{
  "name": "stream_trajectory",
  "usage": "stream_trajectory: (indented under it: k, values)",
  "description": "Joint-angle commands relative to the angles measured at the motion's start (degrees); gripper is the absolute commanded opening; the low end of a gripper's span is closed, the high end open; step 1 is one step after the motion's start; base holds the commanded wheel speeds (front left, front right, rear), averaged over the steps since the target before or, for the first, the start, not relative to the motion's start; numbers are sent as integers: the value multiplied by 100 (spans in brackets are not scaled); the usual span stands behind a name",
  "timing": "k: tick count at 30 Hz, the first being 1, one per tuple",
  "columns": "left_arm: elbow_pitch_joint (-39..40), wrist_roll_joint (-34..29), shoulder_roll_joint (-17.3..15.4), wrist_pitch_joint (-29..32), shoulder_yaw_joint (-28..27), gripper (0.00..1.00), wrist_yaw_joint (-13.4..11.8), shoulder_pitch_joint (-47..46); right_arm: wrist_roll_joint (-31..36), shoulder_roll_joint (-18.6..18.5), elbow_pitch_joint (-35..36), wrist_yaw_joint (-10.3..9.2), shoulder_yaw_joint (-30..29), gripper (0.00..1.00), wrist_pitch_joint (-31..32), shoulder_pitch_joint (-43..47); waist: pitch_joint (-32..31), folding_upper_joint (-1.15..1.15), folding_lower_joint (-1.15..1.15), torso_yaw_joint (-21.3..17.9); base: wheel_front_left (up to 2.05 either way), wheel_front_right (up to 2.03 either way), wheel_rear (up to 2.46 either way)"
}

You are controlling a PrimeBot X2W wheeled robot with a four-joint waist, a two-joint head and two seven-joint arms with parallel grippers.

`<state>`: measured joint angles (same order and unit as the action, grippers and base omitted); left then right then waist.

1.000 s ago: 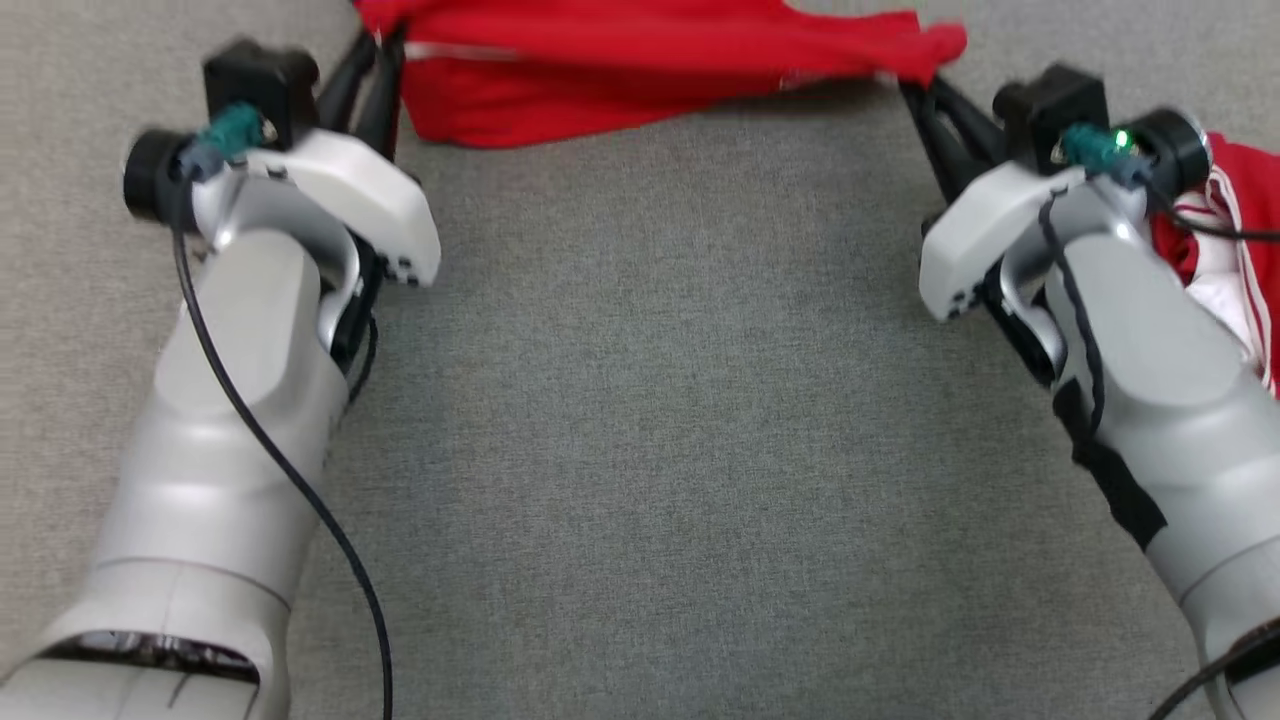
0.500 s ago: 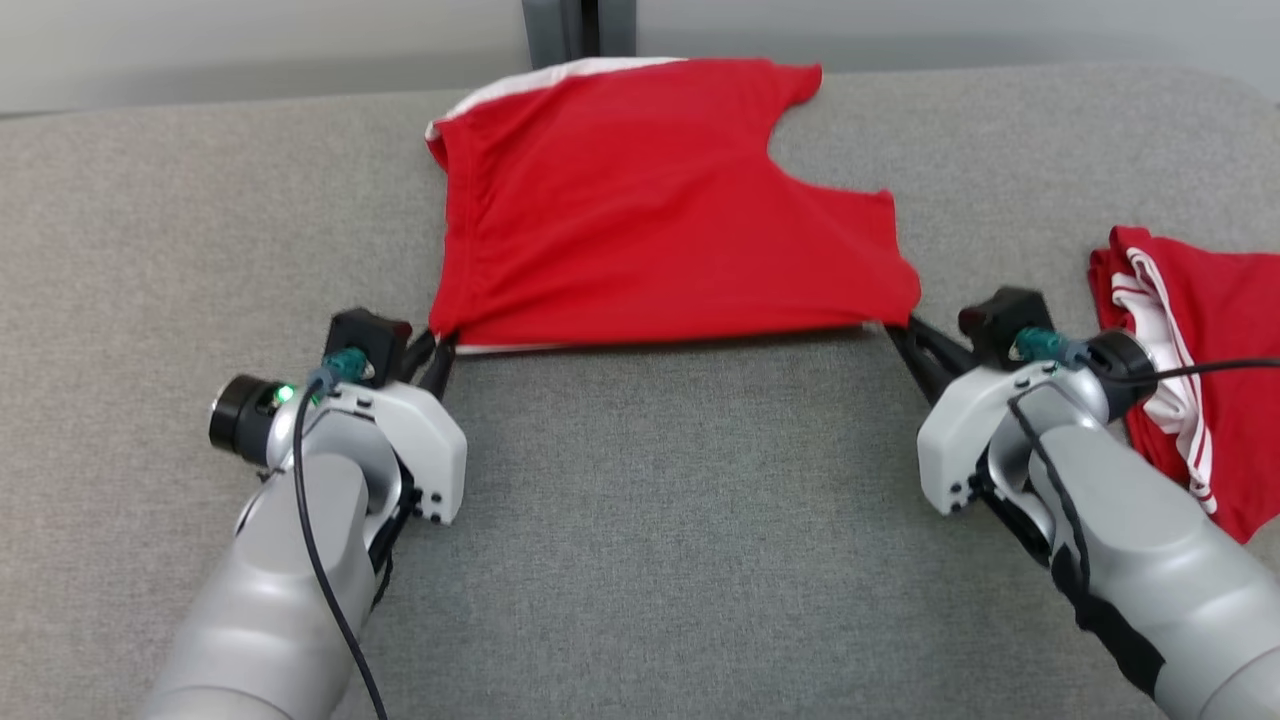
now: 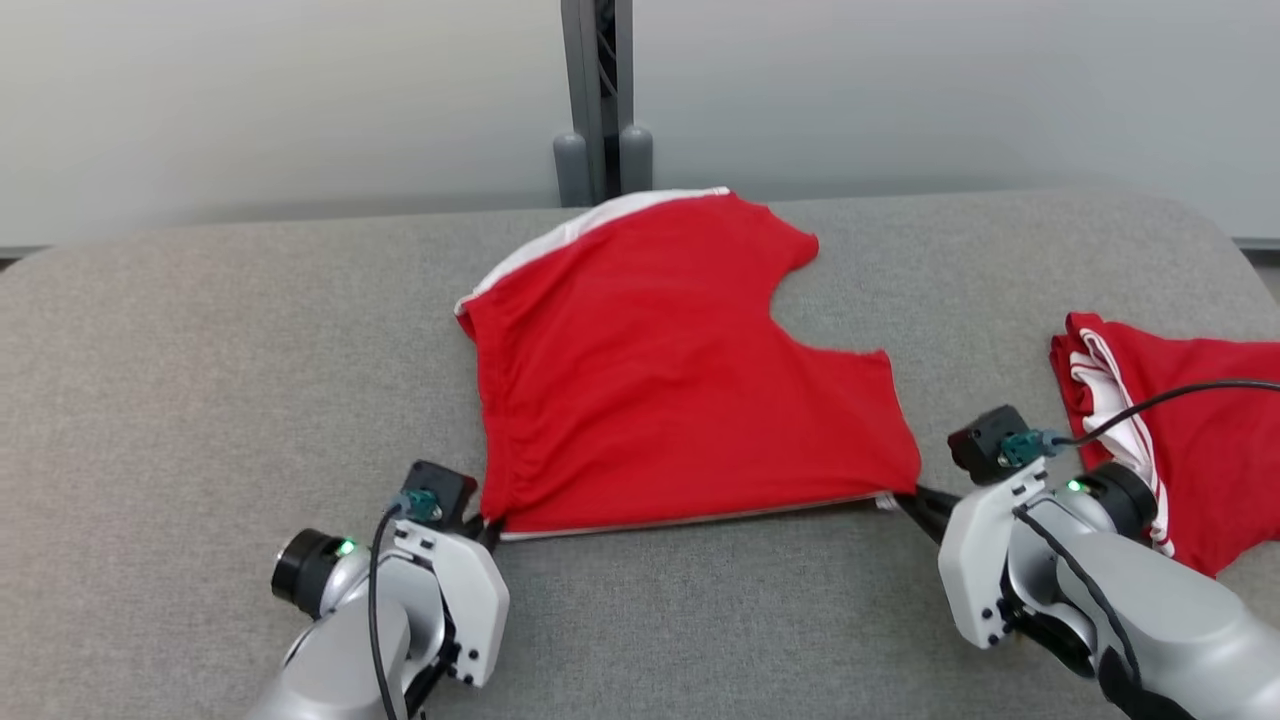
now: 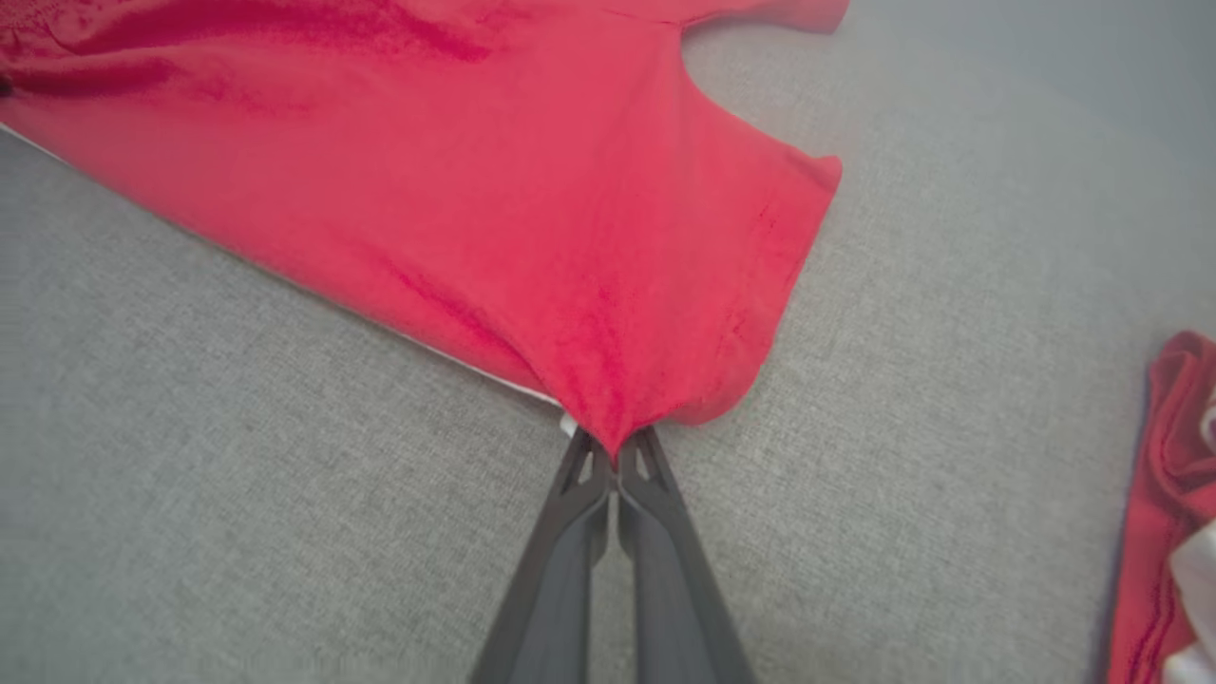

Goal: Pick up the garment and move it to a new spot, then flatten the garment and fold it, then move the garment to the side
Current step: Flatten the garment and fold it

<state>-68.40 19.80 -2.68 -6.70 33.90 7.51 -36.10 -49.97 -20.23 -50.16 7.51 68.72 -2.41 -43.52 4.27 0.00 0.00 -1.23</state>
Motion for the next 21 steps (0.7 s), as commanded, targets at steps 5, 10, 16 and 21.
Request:
stream_trajectory:
  k: [5,10,16,21]
  values:
    - [414,558,-297,324,596,0,-6,399,-659,-417,558,-3,314,0,592,250,-332,0,0,82,0,0,0]
    - [1249,1306,-897,791,1495,0,-6,743,-1384,-950,1497,-4,437,0,1471,375,-534,0,0,135,0,0,0]
    - [2395,2219,-1645,1438,2274,0,-6,1004,-1838,-1438,2275,-3,472,0,2120,477,-662,0,0,170,0,0,0]
    - [3530,2927,-2449,2089,2862,0,-7,1140,-2245,-1826,2812,-4,472,0,2643,604,-729,0,0,201,0,0,0]
